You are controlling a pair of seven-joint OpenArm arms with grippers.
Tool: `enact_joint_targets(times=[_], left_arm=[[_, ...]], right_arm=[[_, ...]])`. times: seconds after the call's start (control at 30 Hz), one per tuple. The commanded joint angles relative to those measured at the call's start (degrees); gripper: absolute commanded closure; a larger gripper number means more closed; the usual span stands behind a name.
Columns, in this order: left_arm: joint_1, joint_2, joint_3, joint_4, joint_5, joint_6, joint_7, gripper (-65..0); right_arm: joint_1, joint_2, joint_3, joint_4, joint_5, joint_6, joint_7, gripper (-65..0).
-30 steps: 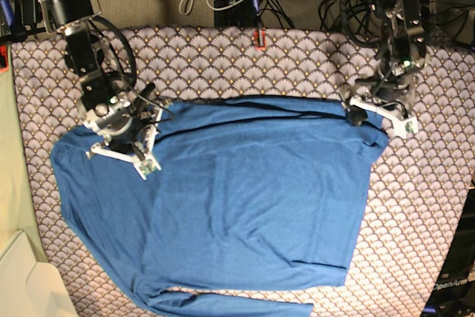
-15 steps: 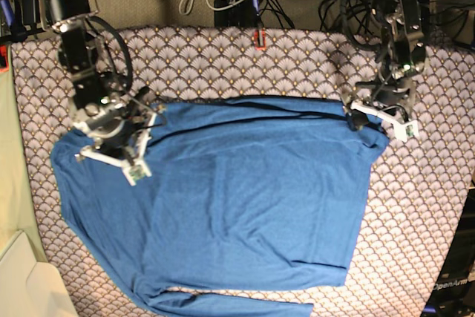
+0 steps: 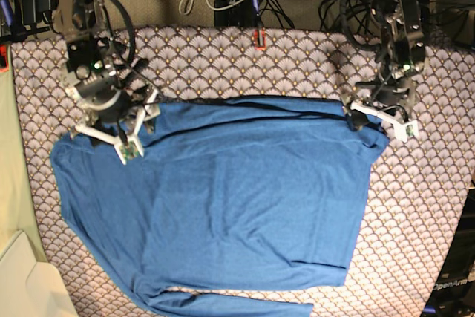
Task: Fold the T-shirt properly
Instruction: 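Pull the held shirt edge back toward the robot with both grippers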
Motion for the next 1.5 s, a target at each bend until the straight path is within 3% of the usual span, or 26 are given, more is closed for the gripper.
enact_joint_targets(times=[0.0, 0.1, 0.17, 0.27, 0.33, 0.4, 0.47, 0.67, 1.27, 1.47], left_arm=[[0.1, 0.0, 0.1, -0.1, -0.7, 0.4, 2.4, -52.9], [0.1, 0.0, 0.1, -0.1, -0.7, 0.4, 2.4, -52.3], [0.0, 0.0, 0.1, -0.2, -0.4, 0.4, 2.4, -45.1], [-0.7, -0.2, 0.2, -0.2, -0.4, 0.4, 2.7, -20.7], [-0.7, -0.2, 0.1, -0.2, -0.2, 0.4, 2.8, -0.8], [-0.8, -0.5, 0.1, -0.2, -0.2, 0.4, 2.8, -0.6], [-0.8, -0.5, -0.1, -0.2, -0.2, 0.4, 2.8, -5.4], [-0.8, -0.6, -0.2, 0.3, -0.2, 0.4, 2.8, 0.0], [-0.6, -1.8, -0.3, 0.7, -0.6, 0.4, 2.7, -0.5], [-0.5, -1.8, -0.3, 3.1, -0.2, 0.4, 2.9, -0.5]], right_arm=[[0.4, -0.3, 1.0, 0.6, -0.2, -0.1, 1.2, -40.1], [0.0, -1.9, 2.3, -1.5, -0.2, -0.1, 1.4, -40.1], [0.1, -2.2, 2.5, -3.2, -0.2, -0.1, 1.4, -40.1], [0.2, -2.2, 2.5, -4.3, -0.2, -0.1, 1.5, -40.1], [0.2, -2.2, 2.5, -4.4, -0.2, -0.1, 1.5, -40.1], [0.2, -2.3, 2.5, -4.4, -0.2, 0.0, 1.5, -40.1], [0.1, -2.3, 2.4, -4.4, -0.1, 0.0, 1.5, -40.1], [-0.3, -4.6, 2.1, -4.5, -0.1, 0.0, 1.5, -40.1], [-0.2, -6.3, 2.3, -4.6, -0.1, 0.0, 1.5, -40.1], [1.0, -6.5, 2.3, -10.0, -0.1, 0.0, 2.4, -40.1]])
